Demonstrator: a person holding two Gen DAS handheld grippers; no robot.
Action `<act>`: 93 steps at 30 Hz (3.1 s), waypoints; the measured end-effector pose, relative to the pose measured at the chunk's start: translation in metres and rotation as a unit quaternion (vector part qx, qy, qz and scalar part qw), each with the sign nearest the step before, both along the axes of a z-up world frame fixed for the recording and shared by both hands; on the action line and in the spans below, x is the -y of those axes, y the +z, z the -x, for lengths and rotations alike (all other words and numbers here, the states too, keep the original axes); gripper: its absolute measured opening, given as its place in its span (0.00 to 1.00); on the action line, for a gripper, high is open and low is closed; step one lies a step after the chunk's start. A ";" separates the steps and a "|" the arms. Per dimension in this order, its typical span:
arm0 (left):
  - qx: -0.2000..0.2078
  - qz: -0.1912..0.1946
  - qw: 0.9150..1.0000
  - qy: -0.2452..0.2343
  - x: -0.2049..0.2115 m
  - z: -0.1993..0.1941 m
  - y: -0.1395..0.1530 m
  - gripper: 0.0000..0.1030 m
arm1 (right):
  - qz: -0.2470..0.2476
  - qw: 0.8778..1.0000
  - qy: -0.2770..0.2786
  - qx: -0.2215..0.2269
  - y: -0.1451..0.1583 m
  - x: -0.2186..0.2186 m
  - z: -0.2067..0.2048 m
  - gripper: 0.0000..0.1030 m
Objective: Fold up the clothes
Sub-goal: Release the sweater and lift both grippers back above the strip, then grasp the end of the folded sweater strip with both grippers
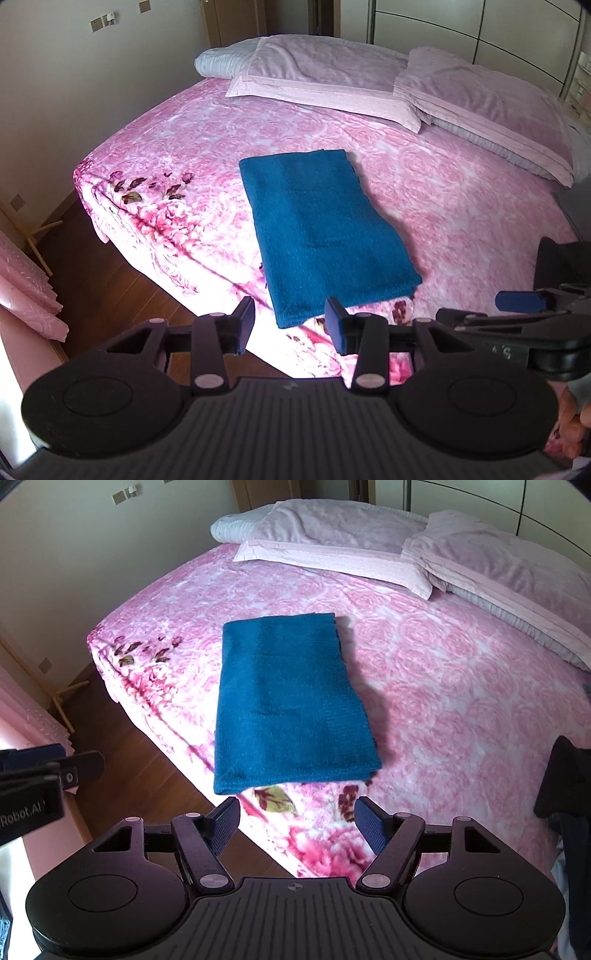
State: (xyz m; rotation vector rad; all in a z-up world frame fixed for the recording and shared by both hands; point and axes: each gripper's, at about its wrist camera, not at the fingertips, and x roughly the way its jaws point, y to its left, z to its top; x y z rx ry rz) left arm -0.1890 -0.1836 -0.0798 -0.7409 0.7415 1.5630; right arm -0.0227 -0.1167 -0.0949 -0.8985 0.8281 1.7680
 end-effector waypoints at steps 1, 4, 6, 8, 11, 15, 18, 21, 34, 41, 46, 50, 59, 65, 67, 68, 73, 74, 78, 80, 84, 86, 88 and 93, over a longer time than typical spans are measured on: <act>0.000 -0.001 1.000 -0.002 0.003 0.001 0.000 0.37 | -0.001 1.000 -0.003 -0.001 0.001 0.003 -0.001 0.69; -0.002 -0.007 1.000 -0.005 0.011 0.003 0.002 0.38 | -0.002 1.000 -0.011 -0.002 0.003 0.011 -0.002 0.70; -0.003 -0.010 1.000 -0.007 0.016 0.004 0.003 0.39 | -0.005 1.000 -0.013 -0.001 0.005 0.016 -0.003 0.70; -0.002 -0.011 1.000 -0.009 0.019 0.006 0.003 0.39 | -0.007 1.000 -0.012 0.002 0.007 0.020 -0.002 0.69; 0.000 -0.013 1.000 -0.011 0.025 0.008 0.003 0.39 | -0.011 1.000 -0.010 0.007 0.009 0.026 0.001 0.69; 0.006 -0.013 1.000 -0.007 0.031 0.013 0.001 0.39 | -0.016 1.000 -0.007 0.017 0.011 0.031 0.006 0.70; 0.010 -0.010 1.000 -0.004 0.032 0.017 -0.001 0.39 | -0.018 1.000 -0.005 0.021 0.011 0.034 0.008 0.69; 0.017 -0.005 1.000 0.000 0.031 0.021 -0.005 0.39 | -0.016 1.000 -0.001 0.024 0.009 0.034 0.011 0.70; 0.118 0.001 0.993 0.023 -0.009 0.064 -0.065 0.39 | 0.014 0.998 0.005 -0.061 -0.032 -0.023 -0.029 0.69; 0.160 0.042 0.986 0.018 -0.079 0.085 -0.134 0.39 | 0.071 0.990 0.008 -0.120 -0.088 -0.111 -0.072 0.69; 0.196 0.068 0.978 0.025 -0.139 0.101 -0.198 0.39 | 0.119 0.984 0.010 -0.135 -0.143 -0.183 -0.079 0.69; 0.234 0.079 0.968 0.050 -0.173 0.125 -0.246 0.39 | 0.142 0.978 0.023 -0.148 -0.190 -0.236 -0.082 0.69; 0.310 0.085 0.944 0.074 -0.195 0.158 -0.317 0.38 | 0.186 0.961 0.047 -0.201 -0.267 -0.292 -0.101 0.69; 0.394 0.075 0.913 0.070 -0.190 0.168 -0.341 0.37 | 0.244 0.928 0.082 -0.271 -0.297 -0.309 -0.104 0.69; 0.425 0.075 0.899 0.073 -0.186 0.175 -0.348 0.37 | 0.265 0.916 0.100 -0.283 -0.304 -0.314 -0.102 0.68; 0.440 0.075 0.892 0.075 -0.184 0.178 -0.351 0.37 | 0.275 0.910 0.105 -0.290 -0.307 -0.316 -0.103 0.66; 0.464 0.089 0.878 0.073 -0.180 0.183 -0.365 0.30 | 0.315 0.889 0.112 -0.312 -0.324 -0.328 -0.112 0.46; 0.467 0.090 0.876 0.077 -0.181 0.184 -0.367 0.30 | 0.322 0.885 0.115 -0.315 -0.326 -0.331 -0.112 0.46; 0.479 0.092 0.870 0.067 -0.181 0.185 -0.370 0.25 | 0.328 0.879 0.142 -0.315 -0.329 -0.333 -0.102 0.46; 0.493 0.103 0.863 0.053 -0.179 0.182 -0.375 0.25 | 0.328 0.878 0.151 -0.314 -0.329 -0.332 -0.100 0.45; 0.496 0.108 0.860 0.053 -0.176 0.181 -0.380 0.09 | 0.349 0.869 0.137 -0.323 -0.337 -0.325 -0.107 0.24; 0.498 0.102 0.860 0.049 -0.177 0.181 -0.375 0.08 | 0.350 0.868 0.130 -0.327 -0.337 -0.325 -0.107 0.21; 0.497 0.093 0.862 0.038 -0.176 0.181 -0.366 0.07 | 0.349 0.868 0.125 -0.331 -0.334 -0.325 -0.108 0.19; 0.521 0.050 0.852 0.032 -0.172 0.188 -0.327 0.07 | 0.341 0.858 0.109 -0.369 -0.304 -0.331 -0.120 0.16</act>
